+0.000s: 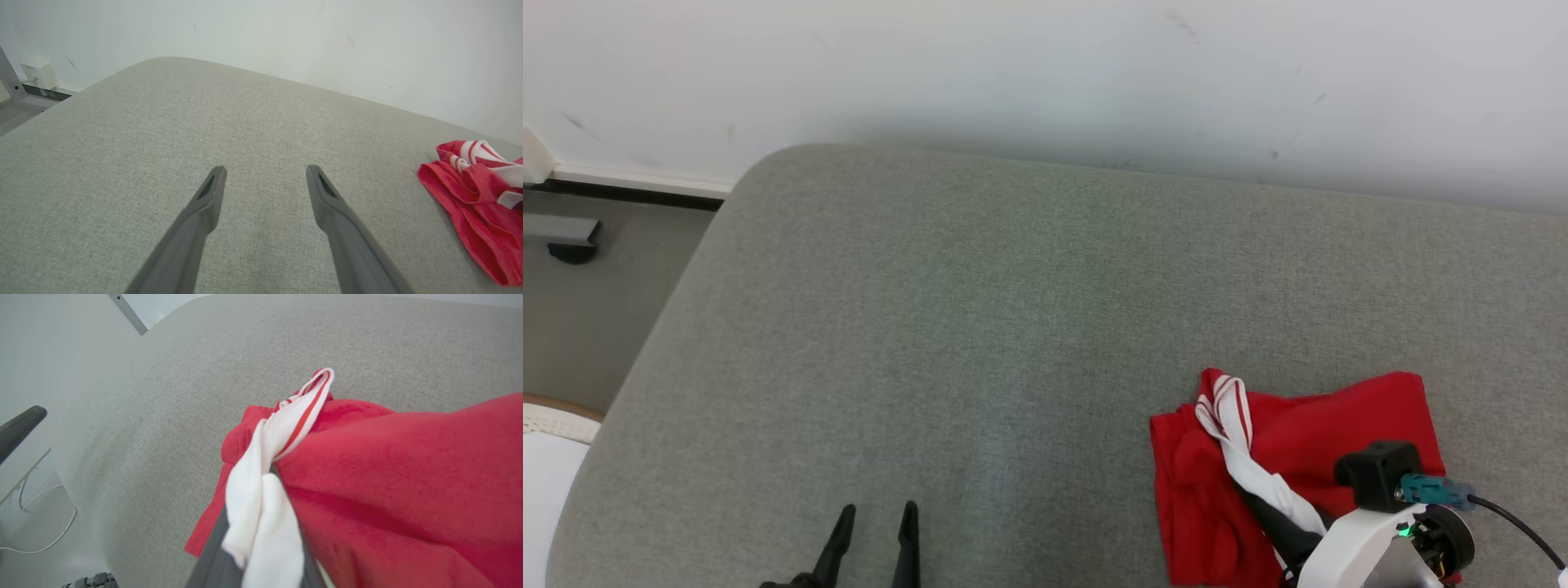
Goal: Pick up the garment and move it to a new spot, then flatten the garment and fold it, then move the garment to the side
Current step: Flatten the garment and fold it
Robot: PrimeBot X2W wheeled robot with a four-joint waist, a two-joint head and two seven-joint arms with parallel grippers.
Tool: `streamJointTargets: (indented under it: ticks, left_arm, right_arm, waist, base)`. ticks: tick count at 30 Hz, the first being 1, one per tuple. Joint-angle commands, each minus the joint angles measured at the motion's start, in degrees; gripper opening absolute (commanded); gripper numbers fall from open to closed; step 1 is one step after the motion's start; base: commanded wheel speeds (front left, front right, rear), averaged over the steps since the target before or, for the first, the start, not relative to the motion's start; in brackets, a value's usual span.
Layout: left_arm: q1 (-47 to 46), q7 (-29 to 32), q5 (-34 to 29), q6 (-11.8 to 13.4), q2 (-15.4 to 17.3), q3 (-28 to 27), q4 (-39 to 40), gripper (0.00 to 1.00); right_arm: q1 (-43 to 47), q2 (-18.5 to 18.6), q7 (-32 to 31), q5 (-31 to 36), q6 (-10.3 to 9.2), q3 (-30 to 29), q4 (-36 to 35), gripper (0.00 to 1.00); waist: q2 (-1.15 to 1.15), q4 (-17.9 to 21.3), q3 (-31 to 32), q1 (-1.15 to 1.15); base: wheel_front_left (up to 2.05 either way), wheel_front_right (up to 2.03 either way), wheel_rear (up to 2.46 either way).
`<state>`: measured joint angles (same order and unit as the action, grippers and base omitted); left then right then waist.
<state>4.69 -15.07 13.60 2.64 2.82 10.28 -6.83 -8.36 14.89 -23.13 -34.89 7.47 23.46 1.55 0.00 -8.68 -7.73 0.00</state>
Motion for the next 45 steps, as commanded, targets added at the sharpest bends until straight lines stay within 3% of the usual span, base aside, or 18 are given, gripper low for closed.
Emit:
streamJointTargets:
  ticks: [1,7,19,20,21,22,32,39,45]
  left_arm:
    - [-0.04,-0.08,-1.00,-0.03,0.20,-0.19,-0.05,1.00]
    - [0.99,-0.08,-1.44,-0.21,0.21,-0.49,-1.00,1.00]
    - [0.46,-0.08,-1.39,-0.38,0.20,-0.59,-1.62,1.00]
    - [0.65,-0.08,-1.44,-0.46,0.20,-0.61,-1.73,1.00]
    - [0.79,-0.08,-1.51,-0.54,0.20,-0.66,-1.88,1.00]
    - [0.92,-0.08,-1.59,-0.60,0.20,-0.75,-1.97,1.00]
    - [2.77,-0.08,-2.06,-0.67,0.20,-2.18,-2.35,1.00]
    - [4.59,-0.08,-2.30,-0.71,0.19,-3.37,-1.74,1.00]
    - [5.27,-0.08,-2.49,-0.88,0.20,-3.69,-1.25,1.00]
  right_arm:
    - [-0.67,-0.67,1.10,0.19,0.03,-0.23,-0.43,0.00]
    - [-0.41,-2.79,6.00,2.07,0.02,-1.99,-1.57,0.00]
    - [-0.60,-5.44,5.34,3.66,0.02,1.24,3.78,0.00]
    - [-0.64,-6.07,5.48,3.63,0.03,1.46,4.47,0.15]
    - [-0.78,-6.66,5.55,3.33,0.02,2.04,4.92,0.49]
    - [-0.90,-7.25,5.91,2.98,0.02,2.13,5.18,1.00]
    - [2.20,-9.28,10.15,-0.28,0.03,0.58,1.86,1.00]
    - [6.61,-4.16,16.57,2.82,0.03,-7.04,-4.97,1.00]
    - [9.40,0.30,24.00,9.79,0.03,-14.30,-3.15,1.00]
  waist:
    - [0.00,0.18,0.23,0.00]
    - [0.00,1.38,0.59,0.00]
    - [0.00,2.12,1.11,0.00]
    - [0.00,2.10,1.21,0.00]
    - [0.00,2.06,1.30,0.00]
    - [0.00,2.05,1.37,0.00]
    - [0.00,3.39,4.35,0.00]
    - [0.00,5.58,6.89,0.00]
    - [0.00,7.04,7.51,0.00]
  base:
    - [0.00,0.00,0.00]
    - [0.00,0.00,0.00]
    - [0.00,0.00,0.00]
    - [0.00,0.00,0.00]
    - [0.00,0.00,0.00]
    - [0.00,0.00,0.00]
    - [0.00,0.00,0.00]
    - [0.00,0.00,0.00]
    - [0.00,0.00,0.00]
